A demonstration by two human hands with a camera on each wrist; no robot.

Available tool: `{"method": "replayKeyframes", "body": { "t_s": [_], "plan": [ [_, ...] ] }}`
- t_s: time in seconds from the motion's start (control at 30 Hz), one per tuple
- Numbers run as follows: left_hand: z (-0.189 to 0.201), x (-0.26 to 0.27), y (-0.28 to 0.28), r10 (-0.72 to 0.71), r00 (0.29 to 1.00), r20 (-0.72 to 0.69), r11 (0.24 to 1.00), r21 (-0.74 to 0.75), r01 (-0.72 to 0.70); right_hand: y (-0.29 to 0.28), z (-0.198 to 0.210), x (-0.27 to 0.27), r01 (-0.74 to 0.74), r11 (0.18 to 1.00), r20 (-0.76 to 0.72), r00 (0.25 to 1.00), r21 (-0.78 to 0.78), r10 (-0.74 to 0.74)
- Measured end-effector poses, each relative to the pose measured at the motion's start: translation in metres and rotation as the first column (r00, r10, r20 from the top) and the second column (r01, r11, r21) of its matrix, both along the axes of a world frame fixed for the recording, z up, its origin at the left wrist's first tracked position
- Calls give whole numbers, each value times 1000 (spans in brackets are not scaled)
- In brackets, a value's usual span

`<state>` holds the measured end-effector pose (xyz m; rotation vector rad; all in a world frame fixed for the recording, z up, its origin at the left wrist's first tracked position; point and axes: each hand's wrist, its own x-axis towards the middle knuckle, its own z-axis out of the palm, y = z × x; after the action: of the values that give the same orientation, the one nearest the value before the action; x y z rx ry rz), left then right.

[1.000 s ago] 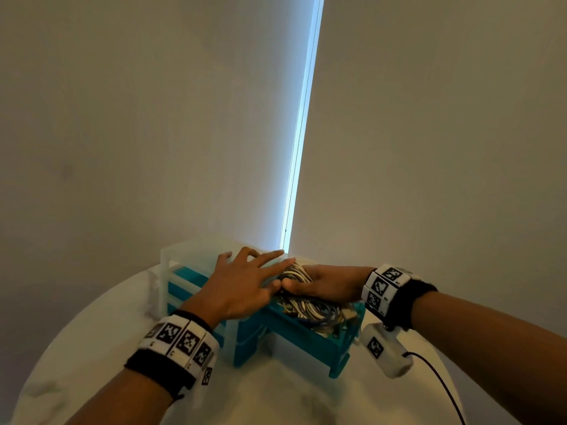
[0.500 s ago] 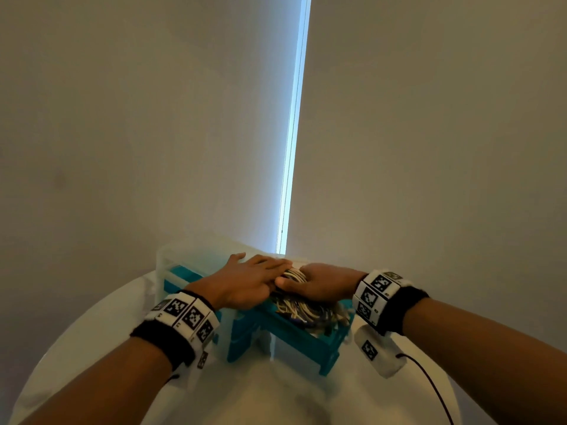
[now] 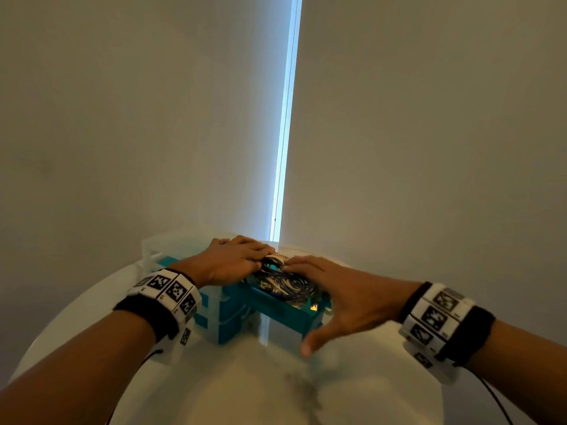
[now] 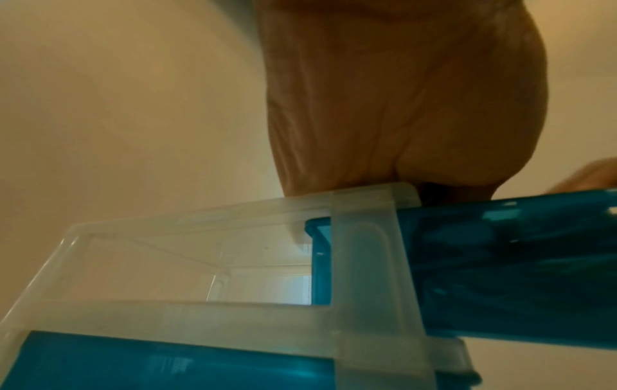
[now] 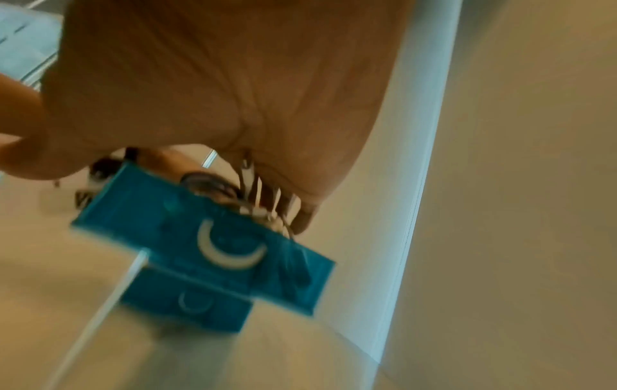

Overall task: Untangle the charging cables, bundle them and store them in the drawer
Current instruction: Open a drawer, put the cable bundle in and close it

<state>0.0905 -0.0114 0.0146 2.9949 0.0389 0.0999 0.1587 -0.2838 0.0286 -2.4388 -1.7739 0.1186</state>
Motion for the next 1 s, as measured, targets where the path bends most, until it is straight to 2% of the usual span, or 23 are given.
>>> {"method": "replayKeyframes", "body": {
  "t_s": [0.07,0.17,0.3,0.37,0.43,0.5,0.6,0.7,0.83,1.0],
  "plan": [
    [3,-1,-3,3,1000,-6,1000,-7,-3,-12,-17,10,-28,1000,125,992,-6,28],
    [4,1,-6,5,1000,3,1000,-22,-5,-15,-41,26,-72,997,336,940,24,60],
    [0,10,-6,-5,1000,0,999,38,5,-3,-64,37,-142,975,486,873,172,41],
    [-1,11,-4,-8,1000,0,999,50,8,3,-63,38,-143,963,463,886,226,23],
    [-1,11,-3,-13,1000,-5,998,59,13,7,-59,35,-109,964,372,928,241,12],
    [-3,11,-4,-27,1000,-13,994,102,28,8,-56,36,-82,980,299,954,180,25],
    [-7,10,-3,-32,999,3,991,131,32,10,-55,39,-72,983,282,959,166,23],
    [-8,9,-2,-23,999,25,993,120,20,8,-63,43,-81,968,288,957,236,10],
    [-6,9,-1,0,999,-33,990,143,5,5,-79,50,-255,913,450,889,319,91],
    [-4,13,0,15,1000,18,999,43,-16,6,-80,60,-399,866,469,853,302,230]
  ]
}}
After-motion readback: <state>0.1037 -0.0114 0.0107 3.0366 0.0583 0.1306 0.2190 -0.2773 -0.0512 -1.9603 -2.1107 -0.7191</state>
